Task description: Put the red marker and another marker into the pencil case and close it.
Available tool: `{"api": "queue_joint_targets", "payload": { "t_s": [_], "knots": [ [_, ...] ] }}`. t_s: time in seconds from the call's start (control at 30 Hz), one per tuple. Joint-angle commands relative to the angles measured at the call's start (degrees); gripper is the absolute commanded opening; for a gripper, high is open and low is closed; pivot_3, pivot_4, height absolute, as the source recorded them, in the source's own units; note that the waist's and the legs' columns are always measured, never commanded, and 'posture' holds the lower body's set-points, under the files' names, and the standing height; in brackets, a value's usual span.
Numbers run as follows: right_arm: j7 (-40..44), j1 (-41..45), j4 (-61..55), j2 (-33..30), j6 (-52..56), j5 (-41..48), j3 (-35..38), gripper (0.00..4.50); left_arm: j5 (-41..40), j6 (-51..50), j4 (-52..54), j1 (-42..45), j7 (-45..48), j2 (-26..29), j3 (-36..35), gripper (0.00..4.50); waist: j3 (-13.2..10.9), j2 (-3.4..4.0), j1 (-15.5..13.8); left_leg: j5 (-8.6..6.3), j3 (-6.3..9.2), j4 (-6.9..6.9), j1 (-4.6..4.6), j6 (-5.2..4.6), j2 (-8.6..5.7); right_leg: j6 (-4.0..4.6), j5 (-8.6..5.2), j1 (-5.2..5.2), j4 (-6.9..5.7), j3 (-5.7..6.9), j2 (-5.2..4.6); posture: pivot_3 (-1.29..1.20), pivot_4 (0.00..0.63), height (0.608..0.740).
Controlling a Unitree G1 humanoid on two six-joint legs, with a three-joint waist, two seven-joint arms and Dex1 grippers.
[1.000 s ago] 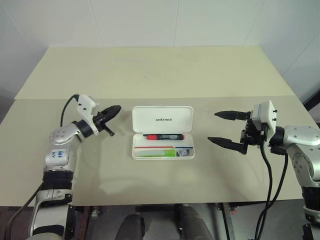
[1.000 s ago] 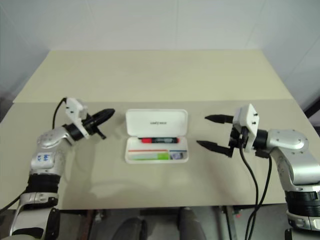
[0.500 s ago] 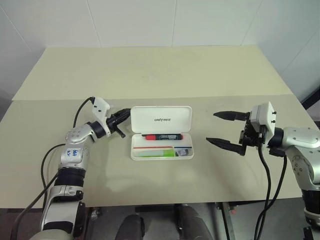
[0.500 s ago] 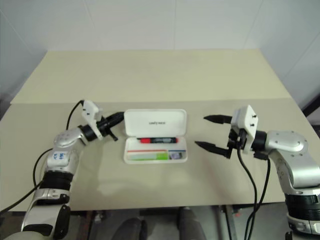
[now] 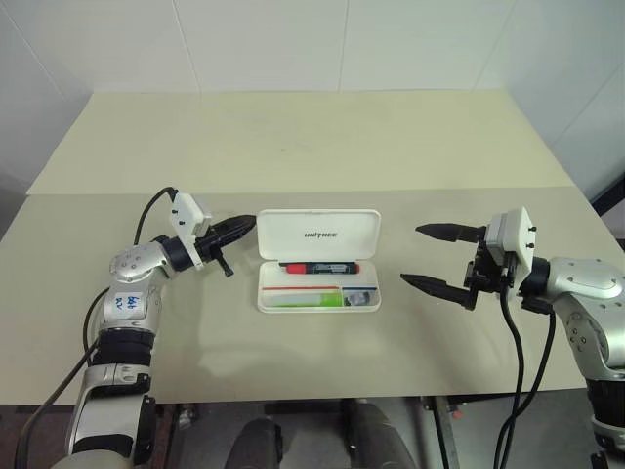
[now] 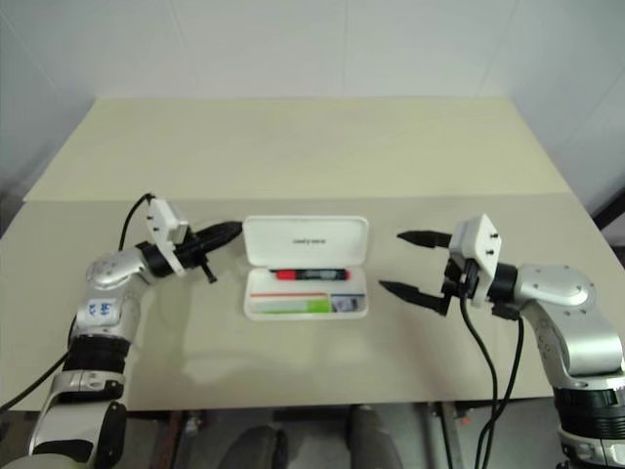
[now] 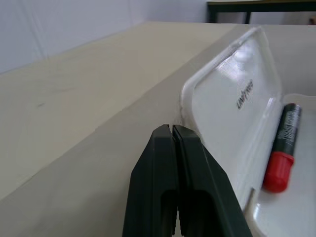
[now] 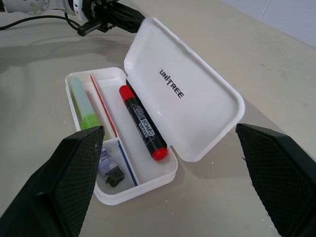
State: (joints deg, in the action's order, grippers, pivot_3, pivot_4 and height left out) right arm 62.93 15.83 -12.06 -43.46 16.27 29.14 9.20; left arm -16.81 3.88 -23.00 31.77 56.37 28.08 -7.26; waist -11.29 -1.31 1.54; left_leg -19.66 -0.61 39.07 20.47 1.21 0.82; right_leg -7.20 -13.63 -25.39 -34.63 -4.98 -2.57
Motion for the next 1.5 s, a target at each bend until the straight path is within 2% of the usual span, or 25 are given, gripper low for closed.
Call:
{"api": "queue_joint_targets", "payload": {
  "t_s": [0.03,0.23,0.47,0.7,0.87,1.1,1.33,1.5],
  "knots": [
    [-0.51,-0.16,-1.90,0.23,-1.10,0.88,1.15,4.50,-1.09,1.49,1.93,-0.27,2.94,0.75,0.66,0.02,0.00,0.00,-0.03,0.00,0.00,0.00,0.01,0.00,0.00,0.00,0.00,0.00,0.00,0.00,0.00,0.00,0.150,0.740],
    [-0.64,-0.41,-1.72,0.48,-1.44,0.66,1.13,4.50,-1.97,2.27,2.16,-0.27,7.33,0.68,1.29,0.02,0.00,0.00,0.02,0.00,0.01,0.00,0.02,0.00,0.00,0.00,0.00,0.00,0.00,0.00,0.00,0.00,0.150,0.740],
    [-0.94,-0.80,-1.59,0.75,-1.90,0.44,1.07,4.50,-2.78,3.09,6.55,-2.81,17.82,2.91,5.27,0.02,0.00,0.00,0.04,0.00,0.00,0.00,0.02,0.00,0.00,0.00,0.00,0.00,0.00,0.00,0.00,0.00,0.150,0.740],
    [-1.37,-1.03,-1.49,1.16,-2.38,0.21,0.76,4.50,-1.08,-0.01,10.28,-3.71,22.57,6.40,9.03,0.02,0.00,0.00,0.15,0.00,0.00,0.00,-0.02,-0.01,0.00,0.01,-0.01,0.00,0.13,-0.03,0.02,0.00,0.150,0.740],
    [-2.17,-1.53,-1.91,2.00,-2.81,0.00,0.58,4.50,2.43,-4.23,11.53,-3.07,21.00,8.31,12.74,0.02,0.00,-0.01,0.14,0.00,-0.01,0.00,-0.04,-0.01,0.00,0.02,-0.01,0.00,0.12,-0.05,0.04,0.00,0.150,0.740],
    [-4.37,-2.55,-3.71,3.26,-3.27,-0.22,0.78,4.50,4.31,-6.81,12.52,-1.89,18.78,7.30,15.72,0.02,0.01,-0.01,0.09,0.00,0.00,0.01,-0.04,-0.01,0.00,0.02,-0.01,0.00,0.10,-0.05,0.04,0.00,0.150,0.740],
    [-7.92,-6.22,-7.06,4.42,-3.42,-0.18,1.71,4.50,7.85,-7.58,10.07,3.32,17.07,5.18,19.81,0.02,0.06,-0.10,-0.04,0.02,0.03,0.03,-0.02,-0.04,-0.06,0.01,-0.01,0.03,0.12,-0.08,0.03,0.00,0.150,0.740],
    [-10.08,-8.14,-9.24,5.14,-3.36,-0.15,1.64,4.50,7.99,-7.84,9.24,4.94,18.32,4.02,21.26,0.02,0.06,-0.10,0.24,0.02,0.00,0.02,-0.04,-0.05,-0.04,0.00,0.00,0.03,0.10,-0.13,0.08,0.00,0.150,0.740]
  ]
}}
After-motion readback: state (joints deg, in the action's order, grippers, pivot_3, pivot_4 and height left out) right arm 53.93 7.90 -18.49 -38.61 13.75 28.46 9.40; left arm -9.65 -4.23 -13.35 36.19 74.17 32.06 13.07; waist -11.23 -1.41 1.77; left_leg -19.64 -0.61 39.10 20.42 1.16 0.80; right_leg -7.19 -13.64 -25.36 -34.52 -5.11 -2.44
